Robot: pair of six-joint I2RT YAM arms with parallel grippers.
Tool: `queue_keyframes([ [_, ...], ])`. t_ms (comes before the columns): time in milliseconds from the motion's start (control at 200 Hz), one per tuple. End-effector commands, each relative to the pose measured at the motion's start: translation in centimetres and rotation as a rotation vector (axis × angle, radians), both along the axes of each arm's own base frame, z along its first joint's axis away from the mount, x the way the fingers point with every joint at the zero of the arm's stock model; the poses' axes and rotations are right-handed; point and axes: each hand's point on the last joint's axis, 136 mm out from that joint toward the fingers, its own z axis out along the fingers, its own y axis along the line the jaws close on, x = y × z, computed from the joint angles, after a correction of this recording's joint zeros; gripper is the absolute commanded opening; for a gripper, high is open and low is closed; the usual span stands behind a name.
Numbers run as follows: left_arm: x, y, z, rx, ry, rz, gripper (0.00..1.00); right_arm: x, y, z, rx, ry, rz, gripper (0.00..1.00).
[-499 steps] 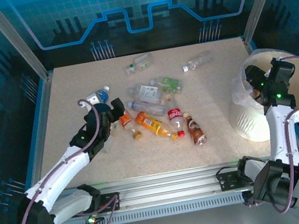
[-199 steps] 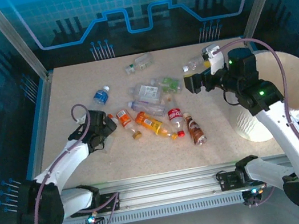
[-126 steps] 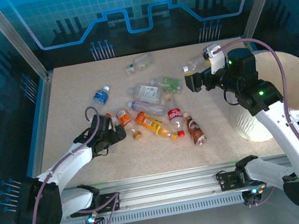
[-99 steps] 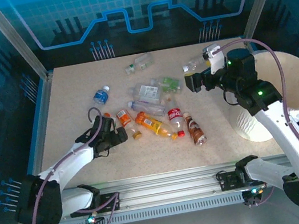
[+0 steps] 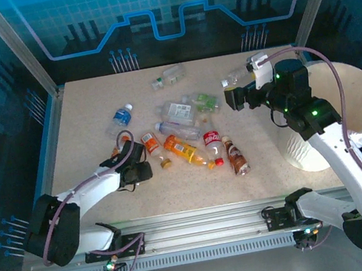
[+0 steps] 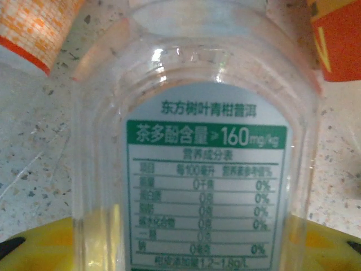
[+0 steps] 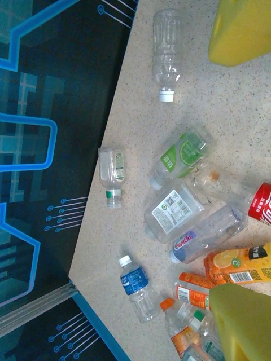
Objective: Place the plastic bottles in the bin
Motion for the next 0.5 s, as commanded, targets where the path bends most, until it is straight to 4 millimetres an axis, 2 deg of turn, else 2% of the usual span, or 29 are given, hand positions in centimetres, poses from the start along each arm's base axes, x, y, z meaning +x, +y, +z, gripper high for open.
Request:
queue_keyframes([
  [0, 1.1, -1.3, 2.2, -0.047, -0.096, -0.045, 0.48, -0.2, 0.5, 0.7, 0.027, -0.03, 0.015, 1.0],
  [105, 2.0, -2.5, 4.5, -0.113, -0.187, -0.058, 0.45, -0.2, 1.1, 1.0, 0.08, -0.011, 0.025, 1.0],
  [210, 2.9, -4.3, 8.6, -0.172, -0.313, -0.12, 0.42, -0.4, 1.9, 1.3, 0.106, -0.008, 0.06, 1.0],
  [345, 3.5, -9.2, 14.7, -0.403, -0.458, -0.304, 0.42, -0.5, 2.8, 0.8, 0.113, 0.003, 0.098, 1.0],
  [495, 4.2, -13.0, 21.0, -0.585, -0.595, -0.454, 0.4, -0.2, 4.0, 0.0, 0.143, 0.037, 0.138, 1.0],
])
